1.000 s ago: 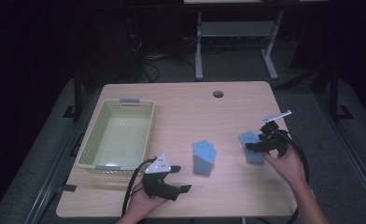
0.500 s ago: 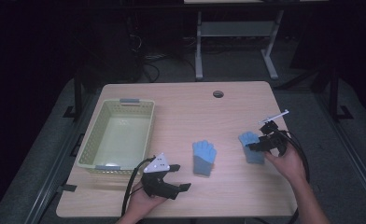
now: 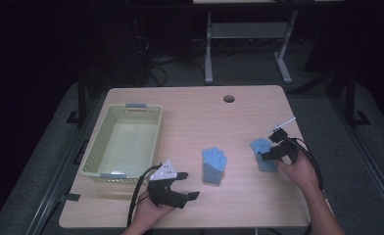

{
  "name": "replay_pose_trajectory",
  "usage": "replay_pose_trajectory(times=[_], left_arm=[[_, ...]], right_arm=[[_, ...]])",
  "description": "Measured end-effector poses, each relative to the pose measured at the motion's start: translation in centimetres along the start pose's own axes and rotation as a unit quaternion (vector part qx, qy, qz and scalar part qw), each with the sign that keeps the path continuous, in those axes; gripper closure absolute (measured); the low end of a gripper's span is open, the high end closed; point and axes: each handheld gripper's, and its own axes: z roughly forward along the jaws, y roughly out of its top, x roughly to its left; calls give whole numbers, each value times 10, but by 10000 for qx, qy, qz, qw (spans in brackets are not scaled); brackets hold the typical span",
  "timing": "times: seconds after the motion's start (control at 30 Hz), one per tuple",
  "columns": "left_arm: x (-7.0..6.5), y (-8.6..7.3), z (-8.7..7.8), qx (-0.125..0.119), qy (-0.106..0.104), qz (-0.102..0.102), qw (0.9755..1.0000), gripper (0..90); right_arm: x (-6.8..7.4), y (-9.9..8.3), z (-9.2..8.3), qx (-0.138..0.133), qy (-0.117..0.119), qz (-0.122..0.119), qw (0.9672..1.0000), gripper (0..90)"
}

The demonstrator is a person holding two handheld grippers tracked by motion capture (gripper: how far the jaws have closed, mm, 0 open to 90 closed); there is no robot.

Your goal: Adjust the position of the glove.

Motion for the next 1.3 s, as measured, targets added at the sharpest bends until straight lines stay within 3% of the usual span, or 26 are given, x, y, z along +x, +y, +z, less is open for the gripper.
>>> replay_pose_trajectory(times=[0.2, 0.7, 1.03, 1.3], left_arm=[[1, -1, 1, 48, -17, -10, 10000, 213], [-1, 0, 1, 29, -2, 18, 10000, 216], [0, 0, -2, -65, -23, -72, 10000, 218], [1, -1, -2, -46, 38, -61, 10000, 218]], right_arm=[[4, 1, 6, 147, -165, -168, 9996, 540], [0, 0, 5, 133, -99, 86, 9998, 679], [2, 1, 3, 166, -87, 220, 9996, 778], [4, -1, -7, -5, -5, 256, 9997, 806]])
